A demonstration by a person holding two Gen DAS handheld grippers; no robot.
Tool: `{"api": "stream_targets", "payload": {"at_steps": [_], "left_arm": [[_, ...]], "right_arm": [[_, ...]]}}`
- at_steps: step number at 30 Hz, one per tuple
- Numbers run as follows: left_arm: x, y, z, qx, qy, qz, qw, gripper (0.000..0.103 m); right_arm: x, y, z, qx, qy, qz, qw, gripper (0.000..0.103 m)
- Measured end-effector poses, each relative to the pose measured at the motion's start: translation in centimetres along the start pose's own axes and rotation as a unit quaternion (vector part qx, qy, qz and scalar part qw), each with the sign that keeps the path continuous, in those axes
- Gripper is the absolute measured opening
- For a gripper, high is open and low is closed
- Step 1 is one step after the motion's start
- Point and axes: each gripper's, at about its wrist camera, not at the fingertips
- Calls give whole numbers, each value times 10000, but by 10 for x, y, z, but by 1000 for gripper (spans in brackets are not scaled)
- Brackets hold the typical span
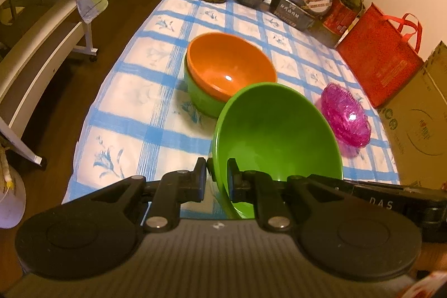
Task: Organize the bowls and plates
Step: 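Lift the green bowl with both tools and carry it toward the orange bowl, then lower the green bowl into the orange bowl with both tools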
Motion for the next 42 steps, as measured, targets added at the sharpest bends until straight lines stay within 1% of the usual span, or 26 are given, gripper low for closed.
{"api": "stream_targets", "payload": {"at_steps": [3, 9, 12, 16, 21, 25, 32, 42], "left_arm": [[6, -13, -5, 94, 33, 84, 9999, 13], [18, -49, -2, 214, 126, 97, 9996, 13], [24, -70, 7, 223, 87, 140, 9996, 13], [26, -96, 26, 174, 33, 71, 9998, 13], [25, -123, 56, 64, -83, 16, 9999, 13], [23, -137, 80, -45, -216, 72, 9997, 13], [16, -139, 111, -253, -306, 96, 9992, 13], [14, -133, 122, -243, -423, 276, 9984, 13]], "right_arm": [[1, -15, -5, 96, -42, 2, 9999, 14], [8, -61, -5, 221, -78, -62, 9997, 14], [12, -85, 3, 228, -49, -97, 9997, 14], [17, -115, 19, 208, 8, -154, 9997, 14], [29, -142, 51, 33, 44, -127, 9999, 14], [35, -152, 75, -146, 123, -192, 9996, 13], [43, -150, 100, -362, 207, -248, 9988, 13], [47, -147, 115, -513, 231, -252, 9981, 13]]}}
Point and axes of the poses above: each gripper's, at about its wrist camera, not at the fingertips, and z roughly the way its jaws point, x to its right, y to its underside, and after that the axes turned 13 degrees about -z, right-handed
